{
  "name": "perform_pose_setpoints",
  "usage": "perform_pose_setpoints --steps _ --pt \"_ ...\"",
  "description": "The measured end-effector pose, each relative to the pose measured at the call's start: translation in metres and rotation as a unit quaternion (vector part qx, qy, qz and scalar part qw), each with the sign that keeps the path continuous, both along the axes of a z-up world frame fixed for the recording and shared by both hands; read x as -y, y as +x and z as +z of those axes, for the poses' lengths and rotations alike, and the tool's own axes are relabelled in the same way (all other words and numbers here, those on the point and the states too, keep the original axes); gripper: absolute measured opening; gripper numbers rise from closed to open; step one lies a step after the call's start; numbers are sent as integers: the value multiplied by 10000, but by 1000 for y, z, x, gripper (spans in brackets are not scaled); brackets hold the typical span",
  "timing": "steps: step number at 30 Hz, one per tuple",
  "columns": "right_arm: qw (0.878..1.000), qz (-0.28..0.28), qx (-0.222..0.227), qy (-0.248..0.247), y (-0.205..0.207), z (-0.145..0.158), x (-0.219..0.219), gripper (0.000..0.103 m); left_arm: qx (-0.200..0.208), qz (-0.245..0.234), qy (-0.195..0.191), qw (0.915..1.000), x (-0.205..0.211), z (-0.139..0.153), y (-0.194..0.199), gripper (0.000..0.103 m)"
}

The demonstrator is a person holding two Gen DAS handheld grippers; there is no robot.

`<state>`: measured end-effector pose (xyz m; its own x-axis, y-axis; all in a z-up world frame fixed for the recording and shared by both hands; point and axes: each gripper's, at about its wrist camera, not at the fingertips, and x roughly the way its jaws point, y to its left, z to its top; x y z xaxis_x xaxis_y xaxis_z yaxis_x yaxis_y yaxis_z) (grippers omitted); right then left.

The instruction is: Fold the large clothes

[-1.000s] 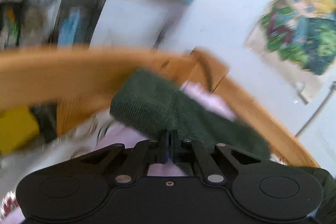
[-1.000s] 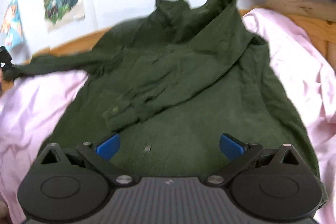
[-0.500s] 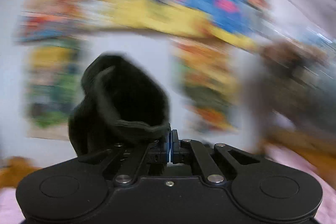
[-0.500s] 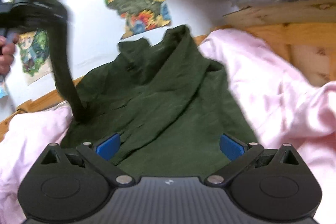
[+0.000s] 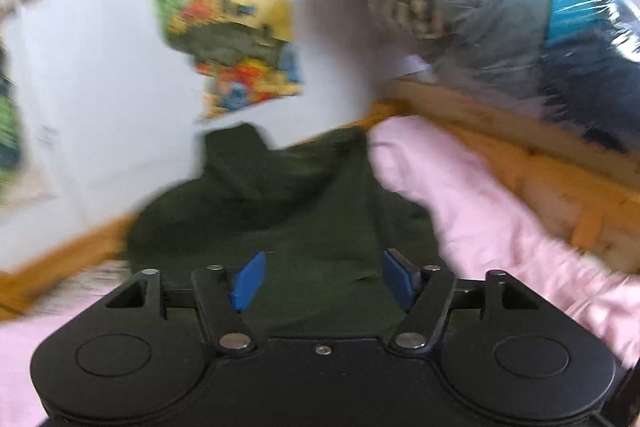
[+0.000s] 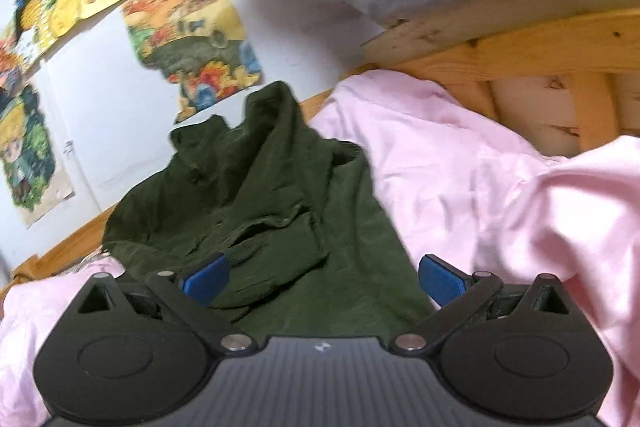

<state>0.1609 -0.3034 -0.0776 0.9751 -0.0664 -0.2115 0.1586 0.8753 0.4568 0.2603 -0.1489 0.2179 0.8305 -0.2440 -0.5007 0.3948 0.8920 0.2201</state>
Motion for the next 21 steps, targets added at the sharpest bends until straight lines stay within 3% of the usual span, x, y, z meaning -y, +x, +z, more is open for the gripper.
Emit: perform_pose_setpoints --steps 2,4,8,10,15,19,21 --pt "9998 91 128 -81 -2 0 -5 103 143 361 362 9986 -28 29 -24 85" --pt "9995 216 141 -186 -3 0 -11 103 260 728 617 9951 -52 55 -39 91" --pt "9985 487 -69 -235 -7 0 -19 103 413 1183 464 9910 -104 75 -71 102" --pt "9983 546 -86 -206 -12 4 -20 103 335 1225 298 9914 -124 63 -77 102" --pt "9943 1034 -66 -260 -11 22 -22 103 -173 1274 -31 9917 -159 -9 -57 94" --pt "9828 1827 -45 -274 37 45 -31 103 -451 1097 38 9929 -175 -60 -15 91" --pt "9690 2401 -126 -571 82 61 -46 102 -437 863 111 9952 -182 -82 14 91"
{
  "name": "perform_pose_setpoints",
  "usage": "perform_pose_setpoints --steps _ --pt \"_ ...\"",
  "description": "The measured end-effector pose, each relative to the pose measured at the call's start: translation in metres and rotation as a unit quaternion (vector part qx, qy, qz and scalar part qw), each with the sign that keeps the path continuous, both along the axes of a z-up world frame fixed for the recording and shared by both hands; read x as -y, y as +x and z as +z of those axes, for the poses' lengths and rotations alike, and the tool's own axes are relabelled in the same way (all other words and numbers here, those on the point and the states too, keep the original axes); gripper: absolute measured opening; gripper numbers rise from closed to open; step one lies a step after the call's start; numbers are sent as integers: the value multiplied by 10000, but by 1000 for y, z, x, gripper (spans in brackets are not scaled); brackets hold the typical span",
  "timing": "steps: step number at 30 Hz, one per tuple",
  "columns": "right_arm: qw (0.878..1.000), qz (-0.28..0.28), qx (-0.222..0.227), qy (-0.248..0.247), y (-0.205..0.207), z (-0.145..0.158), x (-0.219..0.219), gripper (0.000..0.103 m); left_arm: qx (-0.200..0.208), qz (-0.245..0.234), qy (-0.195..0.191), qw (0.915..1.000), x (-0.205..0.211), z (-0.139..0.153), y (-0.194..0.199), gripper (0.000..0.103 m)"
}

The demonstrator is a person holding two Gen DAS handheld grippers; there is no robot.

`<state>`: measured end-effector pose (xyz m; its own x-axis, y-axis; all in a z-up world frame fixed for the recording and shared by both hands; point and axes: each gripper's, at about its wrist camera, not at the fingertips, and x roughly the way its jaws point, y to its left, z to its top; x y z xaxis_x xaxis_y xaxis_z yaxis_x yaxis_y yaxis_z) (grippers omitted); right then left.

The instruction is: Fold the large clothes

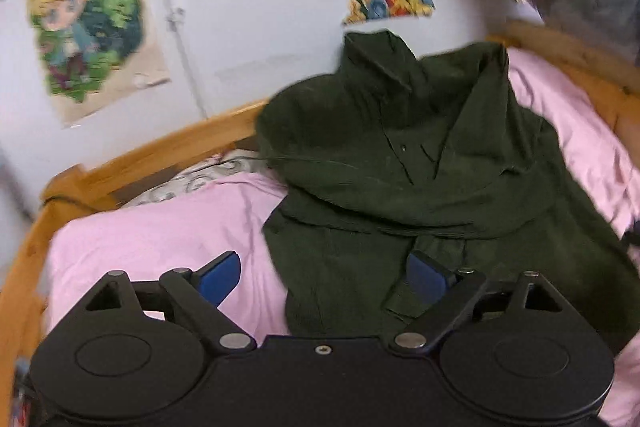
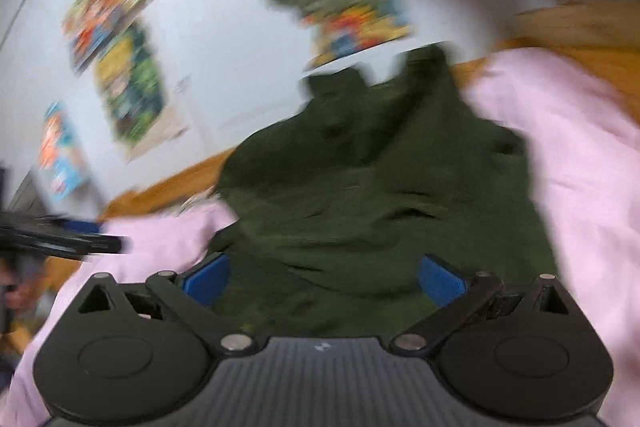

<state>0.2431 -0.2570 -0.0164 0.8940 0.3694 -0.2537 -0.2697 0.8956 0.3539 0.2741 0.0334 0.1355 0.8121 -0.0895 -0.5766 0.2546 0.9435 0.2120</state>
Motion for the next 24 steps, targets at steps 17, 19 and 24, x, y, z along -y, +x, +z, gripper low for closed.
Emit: perform_pose_setpoints --steps 17,19,24 --pt "9378 2964 -505 -1734 342 48 -197 45 70 -909 92 9958 -66 -137 204 72" --pt "9295 2986 -541 -2097 344 46 -208 5 67 -971 333 9947 -57 -145 215 63" --pt "9537 2578 431 -1484 334 80 -176 4 -119 -498 -498 9974 -76 -147 235 1"
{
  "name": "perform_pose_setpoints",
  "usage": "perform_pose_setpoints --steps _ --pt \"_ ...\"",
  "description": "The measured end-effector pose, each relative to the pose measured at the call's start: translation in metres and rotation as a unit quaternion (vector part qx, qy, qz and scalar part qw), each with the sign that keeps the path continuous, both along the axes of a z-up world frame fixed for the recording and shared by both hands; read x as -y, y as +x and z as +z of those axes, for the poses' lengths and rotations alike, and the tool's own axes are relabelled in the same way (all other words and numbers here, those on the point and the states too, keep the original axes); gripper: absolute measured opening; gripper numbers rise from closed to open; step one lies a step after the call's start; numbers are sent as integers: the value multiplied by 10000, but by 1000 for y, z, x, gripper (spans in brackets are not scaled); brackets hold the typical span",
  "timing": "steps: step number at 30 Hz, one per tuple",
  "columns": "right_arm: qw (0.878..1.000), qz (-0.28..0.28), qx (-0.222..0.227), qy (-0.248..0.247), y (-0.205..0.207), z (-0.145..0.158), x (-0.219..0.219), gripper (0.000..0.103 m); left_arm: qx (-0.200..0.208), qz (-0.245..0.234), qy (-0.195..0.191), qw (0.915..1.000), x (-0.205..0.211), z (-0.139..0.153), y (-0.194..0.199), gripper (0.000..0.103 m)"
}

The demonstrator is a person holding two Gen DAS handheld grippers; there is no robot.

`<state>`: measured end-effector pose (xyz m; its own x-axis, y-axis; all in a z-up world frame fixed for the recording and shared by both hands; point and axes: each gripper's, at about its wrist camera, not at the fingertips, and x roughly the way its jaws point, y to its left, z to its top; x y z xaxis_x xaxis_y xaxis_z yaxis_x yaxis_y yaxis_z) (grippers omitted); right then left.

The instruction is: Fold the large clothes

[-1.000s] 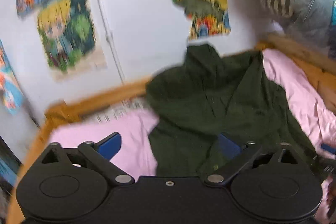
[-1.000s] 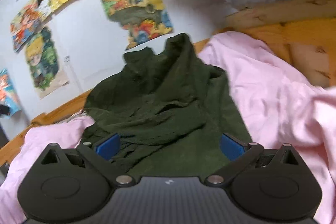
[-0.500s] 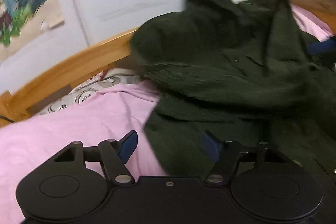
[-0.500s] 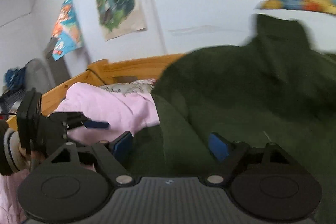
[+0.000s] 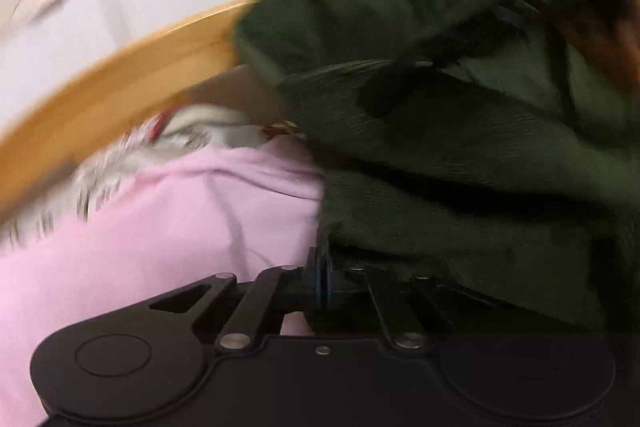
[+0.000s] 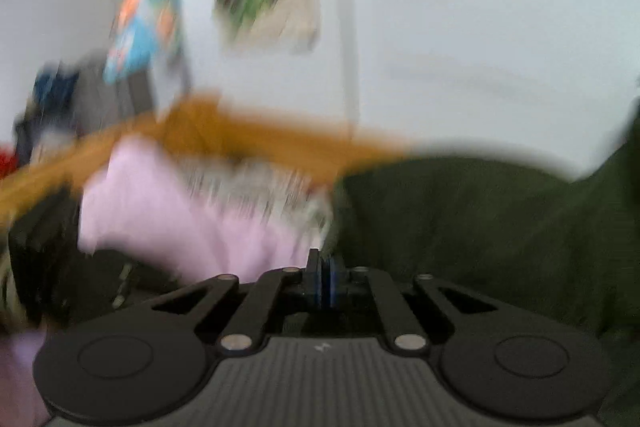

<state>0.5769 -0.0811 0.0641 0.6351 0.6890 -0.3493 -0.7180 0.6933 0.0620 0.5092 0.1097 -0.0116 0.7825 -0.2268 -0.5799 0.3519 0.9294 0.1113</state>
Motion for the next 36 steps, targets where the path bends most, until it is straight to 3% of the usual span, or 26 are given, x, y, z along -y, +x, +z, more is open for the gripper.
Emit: perform_pose_setpoints --steps 1,3,5,6,7,8,9,10,12,13,14,16,20,22,23,24,26,27,28,31,33,36 --pt "9994 -216 73 255 3 6 10 4 4 168 -455 9988 -12 4 -1 1" --pt "9953 -806 219 486 14 10 23 5 79 692 -1385 9879 -40 12 -9 1" --pt "9935 -1117 12 197 28 0 21 8 60 902 -1853 9785 -54 14 -15 1" --pt "9922 -1236 -132 -73 31 -9 19 27 58 938 -1946 9764 -56 14 -18 1" --pt "9900 -1369 -212 -257 29 -16 19 56 42 916 -1964 9762 -56 14 -18 1" --pt "9886 -1440 -297 -316 23 -22 24 66 -11 921 -1877 9779 -54 12 -19 1" --pt "9894 -1394 -360 -213 13 -25 35 75 -111 941 -1711 9807 -52 9 -17 1" --pt "9905 -1311 -415 -8 -1 -28 50 77 -231 1007 -1546 9825 -50 6 -14 2" --pt "9908 -1240 -515 149 -32 -32 83 87 -266 1135 -1440 9827 -51 7 -19 11" --pt "9905 -1282 -484 104 -45 -34 97 92 -202 1087 -1550 9817 -53 9 -24 28" --pt "9896 -1372 -427 23 -63 -39 114 93 -82 1021 -1695 9802 -55 14 -32 46" --pt "9849 -1655 -476 -172 -96 -47 148 93 145 872 -1884 9781 -57 21 -41 65" --pt "9618 -2612 -620 -529 -149 -79 202 93 49 571 -1686 9840 -37 25 -18 68" --pt "9473 -3021 -1060 -108 -160 -102 223 93 -112 622 -1494 9868 -26 18 2 70" --pt "9410 -3092 -1368 170 -162 -114 231 91 -204 701 -1453 9867 -24 14 14 72" --pt "9364 -3134 -1527 393 -164 -122 233 81 -395 857 -1410 9855 -21 9 26 72" --pt "9377 -3078 -1468 658 -171 -128 229 45 -632 1069 -1435 9818 -19 1 40 65" --pt "9408 -3018 -1385 675 -172 -126 226 25 -673 1129 -1441 9808 -17 -2 41 57" --pt "9427 -3008 -1274 687 -177 -122 221 1 -721 1182 -1390 9806 -16 -4 41 31" --pt "9368 -3114 -1170 1082 -202 -103 225 2 -625 1250 -1339 9811 -11 -3 31 20" --pt "9246 -3259 -1285 1495 -225 -93 239 2 -394 1239 -1298 9830 -9 6 16 18" --pt "9096 -3530 -1612 1488 -250 -113 248 2 -296 1113 -1246 9855 -7 17 -1 18"
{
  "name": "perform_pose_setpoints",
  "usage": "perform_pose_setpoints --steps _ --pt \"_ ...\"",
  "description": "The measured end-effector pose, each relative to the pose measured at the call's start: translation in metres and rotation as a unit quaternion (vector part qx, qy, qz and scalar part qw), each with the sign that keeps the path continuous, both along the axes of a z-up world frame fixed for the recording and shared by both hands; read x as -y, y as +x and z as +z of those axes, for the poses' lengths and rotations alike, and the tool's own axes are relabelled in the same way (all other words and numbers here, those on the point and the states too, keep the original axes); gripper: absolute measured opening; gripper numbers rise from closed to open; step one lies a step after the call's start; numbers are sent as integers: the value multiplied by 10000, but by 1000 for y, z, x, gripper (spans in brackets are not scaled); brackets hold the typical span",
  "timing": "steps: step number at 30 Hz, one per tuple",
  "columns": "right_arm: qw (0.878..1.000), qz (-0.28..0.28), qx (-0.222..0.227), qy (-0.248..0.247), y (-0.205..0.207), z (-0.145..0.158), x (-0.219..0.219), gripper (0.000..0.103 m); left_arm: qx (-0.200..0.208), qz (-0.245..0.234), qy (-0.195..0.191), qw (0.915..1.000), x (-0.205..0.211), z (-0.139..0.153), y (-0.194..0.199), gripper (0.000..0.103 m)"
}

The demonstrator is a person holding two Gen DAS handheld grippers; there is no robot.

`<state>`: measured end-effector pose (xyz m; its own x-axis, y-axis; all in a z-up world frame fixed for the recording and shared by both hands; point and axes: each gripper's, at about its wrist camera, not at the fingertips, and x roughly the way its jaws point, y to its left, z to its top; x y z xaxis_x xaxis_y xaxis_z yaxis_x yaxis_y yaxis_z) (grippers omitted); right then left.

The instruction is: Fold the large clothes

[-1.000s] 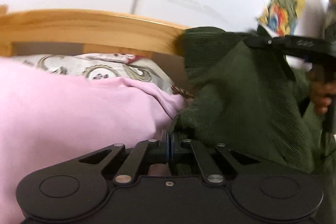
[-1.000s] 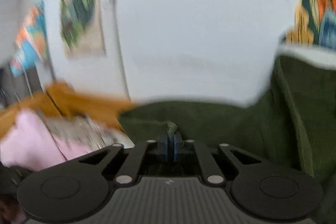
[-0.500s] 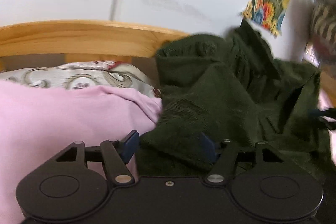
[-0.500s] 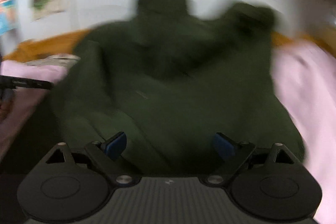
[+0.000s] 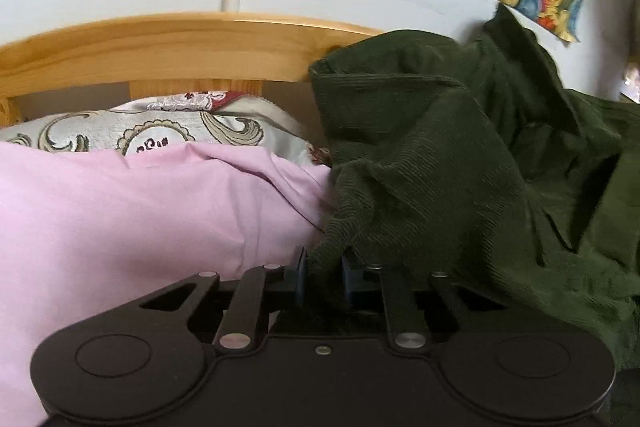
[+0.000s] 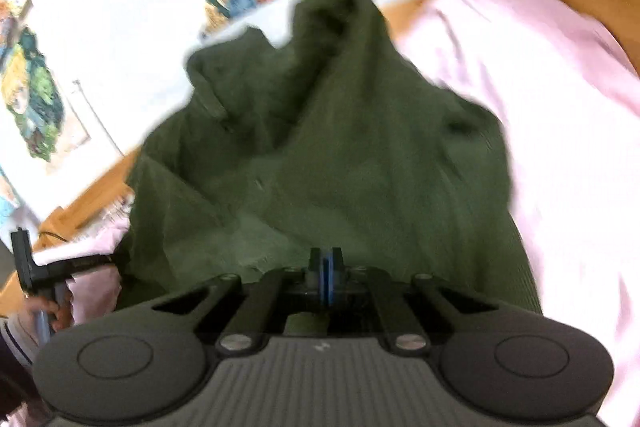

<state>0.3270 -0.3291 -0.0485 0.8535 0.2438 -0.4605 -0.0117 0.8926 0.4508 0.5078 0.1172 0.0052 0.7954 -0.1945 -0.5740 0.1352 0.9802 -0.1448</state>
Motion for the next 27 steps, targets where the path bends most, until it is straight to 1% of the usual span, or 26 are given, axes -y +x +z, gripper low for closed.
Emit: perform_pose_setpoints --steps 1,2,3,4,5,6,7,8,9,10,11,12,13,14,15,16,18,19,20,21,22,23,24,27 --pt "9998 -82 -122 -141 -4 -10 -2 2 -65 -70 30 10000 -1 1 -1 19" --pt "9997 -128 -161 -112 -8 -20 -5 2 -98 -165 24 9998 -1 0 0 24" --pt "9997 -188 -124 117 -12 -29 -5 8 -100 -237 -17 9997 -2 1 -1 27" --pt "9990 -303 -37 331 -15 -33 -4 14 -43 -235 -142 9996 -6 2 -1 37" --pt "9971 -509 126 545 -19 -37 -4 23 40 -177 -320 9993 -9 3 0 51" --pt "9939 -671 289 826 -20 -42 -4 55 133 -173 -547 9983 -15 6 2 57" --pt "9896 -825 400 1105 -25 -48 -1 82 221 -176 -653 9975 -17 10 6 65" --pt "9856 -943 471 1322 -26 -53 -2 88 315 -170 -644 9973 -16 15 13 68" --pt "9851 -924 468 1374 -24 -56 -4 88 387 -167 -513 9978 -15 20 23 69" --pt "9876 -826 402 1271 -18 -61 -8 85 398 -171 -350 9984 -12 23 36 72" --pt "9908 -770 355 1055 -16 -64 -14 81 365 -164 -221 9990 -9 25 51 75" --pt "9933 -789 356 771 -16 -68 -20 72 313 -134 -122 9993 -6 26 62 76" --pt "9946 -825 348 522 -18 -71 -25 58 235 -69 -31 9997 -4 25 76 76" --pt "9951 -873 335 325 -21 -74 -28 49 136 19 -34 9999 -3 24 91 76" --pt "9947 -931 354 273 -26 -75 -28 29 90 93 -89 9999 -3 23 99 76" --pt "9941 -942 389 373 -28 -76 -25 3 107 162 -207 9996 -3 24 108 76" --pt "9920 -938 395 749 -30 -78 -15 2 211 234 -581 9978 -3 24 120 75" --pt "9911 -951 428 829 -30 -78 -13 2 238 195 -749 9967 -2 24 124 69" --pt "9910 -948 454 824 -31 -79 -13 2 226 132 -864 9959 0 24 128 47" --pt "9916 -941 452 761 -30 -80 -15 2 166 52 -959 9952 4 23 132 32" --pt "9924 -938 443 666 -29 -80 -17 2 95 59 -977 9952 8 22 135 13" --pt "9928 -950 437 584 -25 -80 -20 2 76 198 -892 9958 12 22 136 6" --pt "9930 -965 432 527 -24 -81 -22 2 126 326 -800 9962 16 23 136 5" --pt "9927 -1060 466 326 -26 -78 -23 1 328 432 -592 9968 24 27 131 3"
